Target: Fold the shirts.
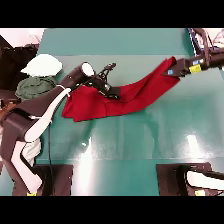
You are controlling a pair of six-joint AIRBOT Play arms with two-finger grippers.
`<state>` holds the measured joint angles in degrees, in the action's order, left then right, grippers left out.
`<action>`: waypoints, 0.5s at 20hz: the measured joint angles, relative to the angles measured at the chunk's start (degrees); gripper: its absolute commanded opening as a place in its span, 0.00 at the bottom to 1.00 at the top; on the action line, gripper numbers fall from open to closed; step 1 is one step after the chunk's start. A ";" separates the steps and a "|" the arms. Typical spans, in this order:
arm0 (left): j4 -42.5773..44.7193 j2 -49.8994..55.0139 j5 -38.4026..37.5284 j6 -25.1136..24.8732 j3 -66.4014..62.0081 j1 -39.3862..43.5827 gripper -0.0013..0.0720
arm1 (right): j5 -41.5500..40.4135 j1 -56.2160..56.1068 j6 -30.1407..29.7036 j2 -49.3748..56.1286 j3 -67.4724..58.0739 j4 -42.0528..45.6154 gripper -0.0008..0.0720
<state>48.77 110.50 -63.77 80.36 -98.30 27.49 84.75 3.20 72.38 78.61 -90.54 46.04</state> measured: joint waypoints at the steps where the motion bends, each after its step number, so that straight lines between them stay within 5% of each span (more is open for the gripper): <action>1: 0.17 0.96 0.04 0.44 -0.81 0.17 0.05 | -0.52 -2.03 0.63 -0.07 -2.05 0.00 0.03; 10: 2.01 3.58 -3.63 1.51 -3.74 -1.60 0.05 | -3.23 -15.72 3.89 6.93 -17.68 0.09 0.03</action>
<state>50.78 114.08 -67.40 81.87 -102.04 25.89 81.52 -12.51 76.27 85.54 -108.22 46.13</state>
